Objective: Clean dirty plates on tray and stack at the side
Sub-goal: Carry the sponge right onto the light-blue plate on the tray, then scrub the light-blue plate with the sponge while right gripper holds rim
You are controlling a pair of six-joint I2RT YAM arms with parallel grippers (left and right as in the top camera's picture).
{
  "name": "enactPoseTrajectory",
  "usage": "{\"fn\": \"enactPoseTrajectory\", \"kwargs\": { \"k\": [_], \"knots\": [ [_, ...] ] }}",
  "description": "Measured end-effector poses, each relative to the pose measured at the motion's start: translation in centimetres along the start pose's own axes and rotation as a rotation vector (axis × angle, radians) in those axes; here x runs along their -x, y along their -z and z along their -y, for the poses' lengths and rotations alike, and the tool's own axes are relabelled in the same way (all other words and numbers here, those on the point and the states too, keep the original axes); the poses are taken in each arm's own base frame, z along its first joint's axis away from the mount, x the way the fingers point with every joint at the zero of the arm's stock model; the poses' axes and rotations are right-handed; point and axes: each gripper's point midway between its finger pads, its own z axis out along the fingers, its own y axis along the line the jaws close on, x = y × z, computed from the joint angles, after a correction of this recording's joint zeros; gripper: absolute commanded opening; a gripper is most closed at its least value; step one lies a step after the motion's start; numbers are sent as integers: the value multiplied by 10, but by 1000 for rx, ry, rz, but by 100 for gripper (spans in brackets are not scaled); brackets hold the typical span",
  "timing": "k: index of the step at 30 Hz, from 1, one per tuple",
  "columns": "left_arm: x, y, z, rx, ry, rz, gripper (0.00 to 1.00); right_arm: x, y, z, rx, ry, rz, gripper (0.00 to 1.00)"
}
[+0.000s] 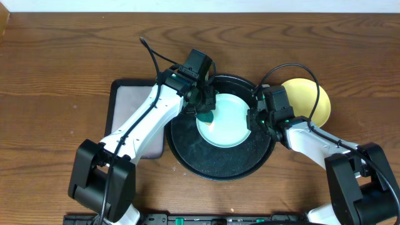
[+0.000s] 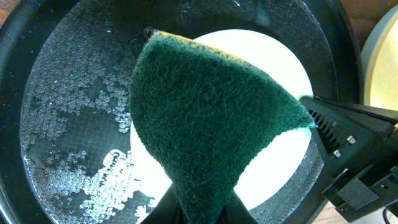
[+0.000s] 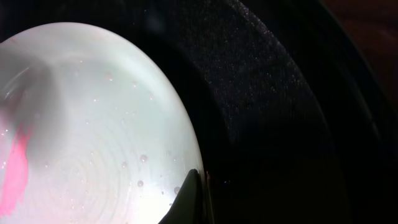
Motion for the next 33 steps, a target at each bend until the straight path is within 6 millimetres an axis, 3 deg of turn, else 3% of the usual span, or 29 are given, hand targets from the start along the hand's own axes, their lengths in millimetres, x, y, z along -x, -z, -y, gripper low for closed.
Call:
{"fn": "enactPoseTrajectory", "kwargs": {
  "k": [8, 13, 24, 26, 27, 29, 33],
  "knots": [
    [-3, -8, -2, 42, 16, 23, 7, 0, 0, 0, 1, -11, -2, 1],
    [-14, -22, 6, 67, -12, 33, 7, -1, 0, 0, 1, -11, -2, 1],
    [-19, -62, -8, 187, 16, 37, 8, -1, 0, 0, 3, -11, -3, 1],
    [-21, -69, -12, 202, 21, 25, 16, -1, 0, 0, 3, -12, -3, 1],
    [-23, -73, -14, 209, 24, 17, 25, -1, 0, 0, 3, -11, -3, 1],
    [-25, -78, -17, 219, 29, 6, 32, -1, 0, 0, 3, -11, -3, 1],
    [-25, -81, -17, 222, 38, 3, 34, -1, 0, 0, 3, -11, -3, 1]
  ]
}}
